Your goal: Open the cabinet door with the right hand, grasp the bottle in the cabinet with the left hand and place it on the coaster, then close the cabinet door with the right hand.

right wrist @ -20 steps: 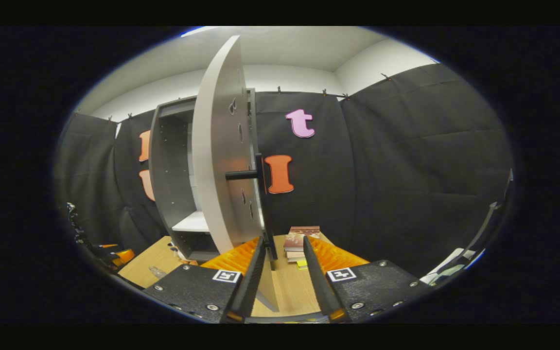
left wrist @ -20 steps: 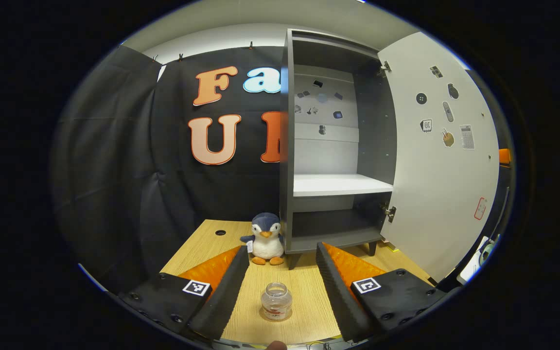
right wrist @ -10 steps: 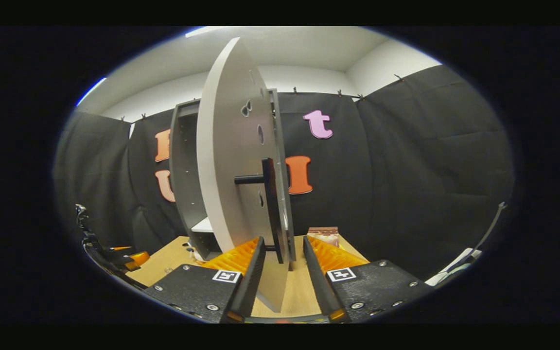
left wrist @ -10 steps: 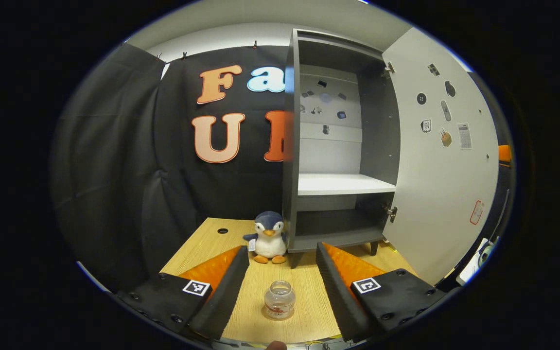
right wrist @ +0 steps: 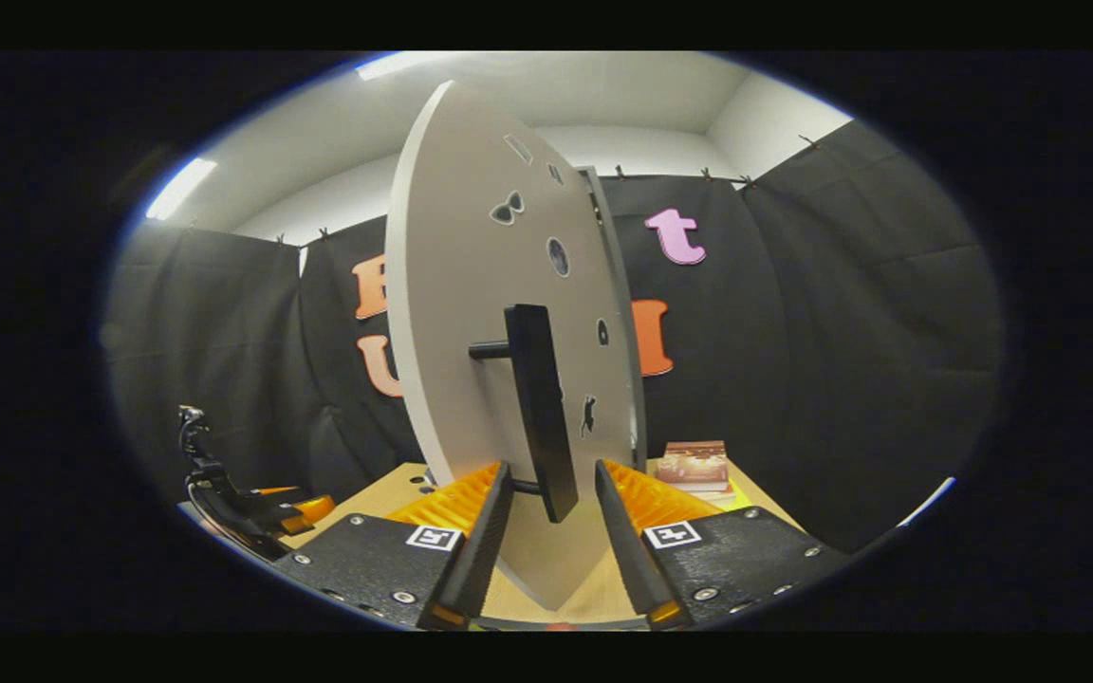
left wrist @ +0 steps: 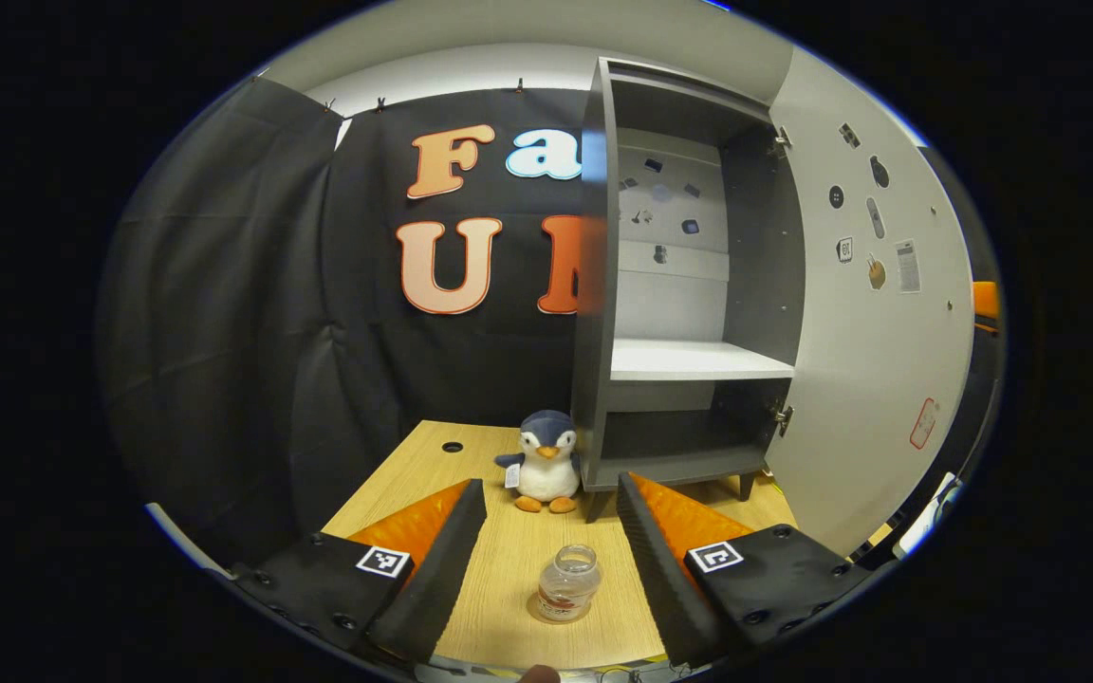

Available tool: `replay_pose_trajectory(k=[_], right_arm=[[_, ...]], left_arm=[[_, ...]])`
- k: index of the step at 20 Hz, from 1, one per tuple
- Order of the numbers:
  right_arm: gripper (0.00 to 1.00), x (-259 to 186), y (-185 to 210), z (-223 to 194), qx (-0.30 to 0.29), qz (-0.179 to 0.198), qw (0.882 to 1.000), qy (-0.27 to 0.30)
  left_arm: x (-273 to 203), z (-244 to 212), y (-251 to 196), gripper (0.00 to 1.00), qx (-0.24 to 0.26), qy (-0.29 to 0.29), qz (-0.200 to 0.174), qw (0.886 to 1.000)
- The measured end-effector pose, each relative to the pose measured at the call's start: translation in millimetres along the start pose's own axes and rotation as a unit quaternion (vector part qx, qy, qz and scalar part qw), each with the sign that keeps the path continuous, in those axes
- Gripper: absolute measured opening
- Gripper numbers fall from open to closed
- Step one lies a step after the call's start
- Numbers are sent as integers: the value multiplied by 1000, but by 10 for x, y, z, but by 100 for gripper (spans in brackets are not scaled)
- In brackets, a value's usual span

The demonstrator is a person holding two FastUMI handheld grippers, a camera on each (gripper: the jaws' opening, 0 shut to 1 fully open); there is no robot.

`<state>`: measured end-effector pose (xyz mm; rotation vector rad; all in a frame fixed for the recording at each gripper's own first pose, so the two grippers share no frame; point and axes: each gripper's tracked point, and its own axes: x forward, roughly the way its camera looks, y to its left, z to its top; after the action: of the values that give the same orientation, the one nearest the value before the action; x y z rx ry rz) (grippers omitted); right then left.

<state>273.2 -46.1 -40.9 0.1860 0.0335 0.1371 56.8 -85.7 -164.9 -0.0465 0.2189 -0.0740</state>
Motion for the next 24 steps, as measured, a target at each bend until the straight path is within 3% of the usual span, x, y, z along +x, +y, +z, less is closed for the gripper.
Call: replay_pose_trajectory(k=[5, 6, 7, 10, 13, 19, 24], right_arm=[[71, 263, 302, -17, 5, 32, 999, 5], [67, 321, 393, -13, -4, 36, 999, 6], [74, 385, 417, -15, -13, 41, 999, 7], [72, 479, 543, -39, -41, 53, 998, 10], [81, 628, 678, -50, -68, 56, 996, 12], [80, 990, 979, -67, -99, 64, 993, 13], [81, 1149, 1070, -80, -84, 71, 994, 7]], left_arm=[[53, 35, 123, 91, -2, -2, 7, 1000], [57, 35, 170, 91, -3, 0, 11, 1000], [73, 46, 196, 91, -6, -1, 11, 1000], [123, 84, 316, 91, -13, -5, 18, 1000], [168, 139, 476, 91, -19, -11, 28, 999], [368, 172, 750, 94, -36, -11, 39, 999], [656, 132, 939, 94, -31, -5, 40, 999]])
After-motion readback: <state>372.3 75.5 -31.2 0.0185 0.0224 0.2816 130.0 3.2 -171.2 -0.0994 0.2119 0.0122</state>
